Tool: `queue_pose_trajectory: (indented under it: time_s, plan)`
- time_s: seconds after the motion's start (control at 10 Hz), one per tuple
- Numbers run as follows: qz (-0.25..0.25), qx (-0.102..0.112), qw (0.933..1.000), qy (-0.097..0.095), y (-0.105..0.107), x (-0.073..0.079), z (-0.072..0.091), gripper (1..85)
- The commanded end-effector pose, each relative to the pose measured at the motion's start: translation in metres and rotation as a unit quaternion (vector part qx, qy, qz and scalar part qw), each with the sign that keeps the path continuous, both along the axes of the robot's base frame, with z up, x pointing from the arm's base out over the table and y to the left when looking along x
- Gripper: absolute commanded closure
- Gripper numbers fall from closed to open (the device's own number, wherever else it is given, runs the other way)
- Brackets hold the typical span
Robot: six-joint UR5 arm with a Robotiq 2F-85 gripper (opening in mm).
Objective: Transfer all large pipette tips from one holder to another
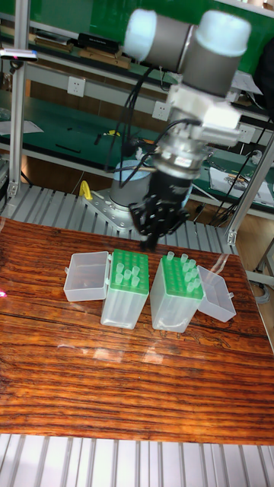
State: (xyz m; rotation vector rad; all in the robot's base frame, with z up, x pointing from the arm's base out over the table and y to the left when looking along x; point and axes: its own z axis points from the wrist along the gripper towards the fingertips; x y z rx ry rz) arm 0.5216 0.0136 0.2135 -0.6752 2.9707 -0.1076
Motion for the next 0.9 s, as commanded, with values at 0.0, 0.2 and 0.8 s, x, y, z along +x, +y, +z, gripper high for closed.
queue_pose_trajectory:
  time_s: [0.0,0.2,0.8]
  plan:
    - [0.061,-0.006,0.9981,0.003,-0.028,0.001,-0.024,62.3]
    - [0.095,-0.005,0.9954,0.013,-0.036,-0.005,-0.029,60.3]
    - [0.138,0.013,0.9898,0.033,-0.046,-0.029,-0.060,56.0]
